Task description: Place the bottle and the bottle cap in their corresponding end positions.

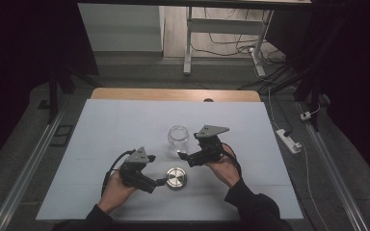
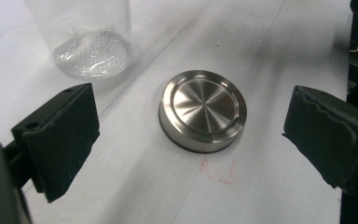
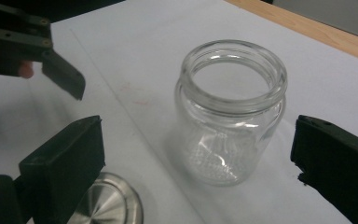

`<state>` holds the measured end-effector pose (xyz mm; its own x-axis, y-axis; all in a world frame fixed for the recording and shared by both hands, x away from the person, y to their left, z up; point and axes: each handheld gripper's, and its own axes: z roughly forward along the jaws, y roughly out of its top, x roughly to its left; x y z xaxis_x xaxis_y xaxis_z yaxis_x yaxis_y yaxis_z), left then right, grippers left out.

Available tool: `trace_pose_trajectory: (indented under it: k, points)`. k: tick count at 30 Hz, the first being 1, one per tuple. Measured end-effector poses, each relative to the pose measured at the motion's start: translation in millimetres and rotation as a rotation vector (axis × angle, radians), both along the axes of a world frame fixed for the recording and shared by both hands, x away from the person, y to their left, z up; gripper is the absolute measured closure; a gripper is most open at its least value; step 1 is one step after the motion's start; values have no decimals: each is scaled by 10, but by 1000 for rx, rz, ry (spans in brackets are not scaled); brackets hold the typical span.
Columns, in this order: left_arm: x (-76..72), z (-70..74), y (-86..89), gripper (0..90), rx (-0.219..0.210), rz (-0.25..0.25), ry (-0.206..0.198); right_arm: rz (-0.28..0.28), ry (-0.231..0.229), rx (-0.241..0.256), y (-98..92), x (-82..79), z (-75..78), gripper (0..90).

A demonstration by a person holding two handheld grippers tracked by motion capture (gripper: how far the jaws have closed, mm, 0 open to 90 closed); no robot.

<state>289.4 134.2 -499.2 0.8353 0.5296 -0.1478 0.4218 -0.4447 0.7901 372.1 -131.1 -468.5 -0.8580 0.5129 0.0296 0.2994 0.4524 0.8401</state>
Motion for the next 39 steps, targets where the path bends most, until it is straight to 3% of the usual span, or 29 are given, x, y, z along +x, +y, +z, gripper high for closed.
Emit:
trace_pose_trajectory:
  k: [17, 39]
  points:
    - [-189, 54, 274, 15, -4, 53, 15, 3, 47, 41, -264, -248, 60, 21]
    - [-391, 54, 556, 0, -25, 131, 22, -41, 21, 43, -602, -527, 70, 0]
